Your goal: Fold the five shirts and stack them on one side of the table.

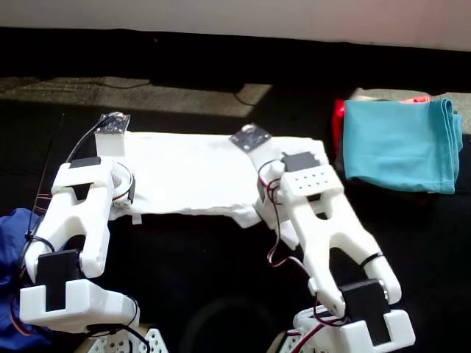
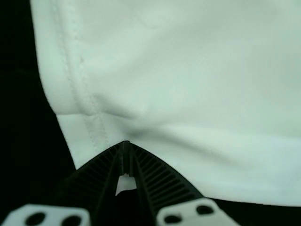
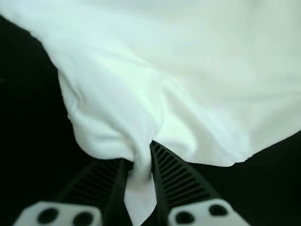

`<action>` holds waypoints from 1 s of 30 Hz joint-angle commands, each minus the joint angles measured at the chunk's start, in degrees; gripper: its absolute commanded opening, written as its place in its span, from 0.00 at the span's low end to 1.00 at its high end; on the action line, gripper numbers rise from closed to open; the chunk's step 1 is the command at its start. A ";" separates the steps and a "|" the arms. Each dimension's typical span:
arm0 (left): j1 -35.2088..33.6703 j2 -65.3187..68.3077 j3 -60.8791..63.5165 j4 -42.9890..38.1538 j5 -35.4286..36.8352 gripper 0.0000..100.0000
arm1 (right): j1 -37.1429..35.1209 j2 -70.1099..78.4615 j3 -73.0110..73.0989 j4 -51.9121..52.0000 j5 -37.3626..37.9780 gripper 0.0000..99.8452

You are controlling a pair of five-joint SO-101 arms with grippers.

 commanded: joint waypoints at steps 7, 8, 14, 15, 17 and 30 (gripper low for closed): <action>0.66 0.40 0.13 -1.41 0.09 0.01 | 4.18 18.51 -29.14 0.92 0.44 0.01; 0.66 0.40 0.13 -1.41 0.09 0.01 | 4.09 21.05 -32.13 0.92 0.44 0.01; 0.66 0.40 0.13 -1.41 0.09 0.01 | 4.26 36.26 -45.76 3.65 0.26 0.09; 0.66 0.40 0.13 -1.41 0.09 0.01 | 4.35 38.11 -48.04 4.62 0.26 0.12; 0.66 0.40 0.13 -1.41 0.09 0.01 | 4.44 41.01 -52.35 5.76 0.18 0.15; 0.66 0.40 0.13 -1.41 0.09 0.01 | 8.04 42.68 -71.08 15.16 -12.22 0.15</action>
